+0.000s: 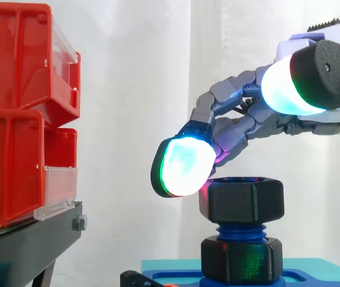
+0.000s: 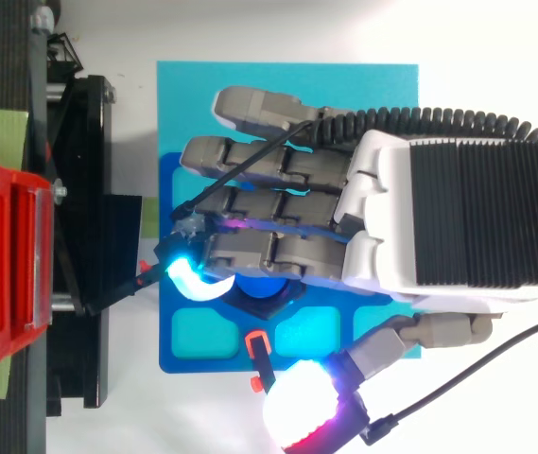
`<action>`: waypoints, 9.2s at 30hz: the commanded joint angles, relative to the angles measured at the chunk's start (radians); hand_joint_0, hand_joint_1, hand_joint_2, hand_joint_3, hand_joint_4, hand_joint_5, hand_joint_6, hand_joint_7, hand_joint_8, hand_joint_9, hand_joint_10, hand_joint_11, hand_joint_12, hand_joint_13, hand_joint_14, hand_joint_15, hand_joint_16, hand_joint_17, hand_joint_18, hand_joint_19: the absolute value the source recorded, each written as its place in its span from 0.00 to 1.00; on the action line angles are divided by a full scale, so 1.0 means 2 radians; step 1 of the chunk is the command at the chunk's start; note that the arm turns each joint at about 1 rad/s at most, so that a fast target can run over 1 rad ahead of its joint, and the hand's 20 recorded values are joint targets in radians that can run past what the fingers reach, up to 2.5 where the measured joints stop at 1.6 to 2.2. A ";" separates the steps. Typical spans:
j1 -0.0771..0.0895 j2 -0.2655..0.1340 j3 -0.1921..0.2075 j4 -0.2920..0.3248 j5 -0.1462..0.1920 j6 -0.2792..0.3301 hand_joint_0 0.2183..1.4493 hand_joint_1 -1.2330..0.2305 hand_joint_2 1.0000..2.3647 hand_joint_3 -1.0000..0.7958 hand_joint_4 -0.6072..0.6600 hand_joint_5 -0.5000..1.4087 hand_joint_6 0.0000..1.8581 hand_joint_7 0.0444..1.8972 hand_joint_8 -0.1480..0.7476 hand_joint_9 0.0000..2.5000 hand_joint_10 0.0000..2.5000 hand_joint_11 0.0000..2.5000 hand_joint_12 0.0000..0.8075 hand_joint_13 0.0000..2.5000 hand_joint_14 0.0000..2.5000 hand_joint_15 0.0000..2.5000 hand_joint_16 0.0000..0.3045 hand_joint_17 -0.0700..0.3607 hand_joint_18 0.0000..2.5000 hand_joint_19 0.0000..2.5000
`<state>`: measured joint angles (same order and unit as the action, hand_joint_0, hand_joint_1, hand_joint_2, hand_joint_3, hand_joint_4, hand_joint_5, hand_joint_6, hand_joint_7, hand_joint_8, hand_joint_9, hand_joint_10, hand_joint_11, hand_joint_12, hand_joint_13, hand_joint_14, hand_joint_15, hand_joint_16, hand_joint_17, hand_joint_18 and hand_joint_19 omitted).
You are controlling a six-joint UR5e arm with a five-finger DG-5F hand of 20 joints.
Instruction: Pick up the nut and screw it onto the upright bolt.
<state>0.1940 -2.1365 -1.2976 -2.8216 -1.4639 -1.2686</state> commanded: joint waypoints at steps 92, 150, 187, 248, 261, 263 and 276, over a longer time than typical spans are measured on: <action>-0.030 -0.011 0.037 -0.030 -0.060 -0.008 0.20 0.73 0.00 0.28 0.67 0.18 0.27 0.36 0.44 0.17 0.00 0.00 0.40 0.04 0.00 0.00 0.13 0.37 0.00 0.00; -0.049 -0.006 0.061 -0.118 -0.076 -0.025 0.22 0.68 0.00 0.28 0.71 0.19 0.27 0.54 0.49 0.26 0.00 0.00 0.39 0.10 0.00 0.00 0.12 0.35 0.00 0.00; -0.031 -0.010 0.059 -0.081 -0.079 -0.031 0.20 0.74 0.00 0.28 0.61 0.14 0.27 0.34 0.43 0.09 0.00 0.00 0.43 0.00 0.00 0.00 0.16 0.41 0.00 0.00; -0.063 -0.009 0.059 -0.115 -0.104 -0.033 0.23 0.66 0.00 0.28 0.65 0.24 0.27 0.71 0.49 0.28 0.00 0.00 0.36 0.13 0.00 0.00 0.11 0.34 0.01 0.00; -0.067 -0.010 0.079 -0.112 -0.126 -0.037 0.21 0.69 0.00 0.28 0.63 0.15 0.27 0.36 0.45 0.17 0.00 0.00 0.41 0.07 0.00 0.00 0.14 0.38 0.00 0.00; -0.067 -0.010 0.079 -0.112 -0.126 -0.037 0.21 0.69 0.00 0.28 0.62 0.15 0.27 0.34 0.45 0.16 0.00 0.00 0.41 0.06 0.00 0.00 0.14 0.38 0.00 0.00; -0.049 -0.013 0.078 -0.066 -0.121 -0.037 0.20 0.72 0.00 0.28 0.61 0.15 0.27 0.32 0.43 0.12 0.00 0.00 0.42 0.03 0.00 0.00 0.15 0.40 0.00 0.00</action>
<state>0.0883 -2.1586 -1.1401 -2.9713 -1.7080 -1.3414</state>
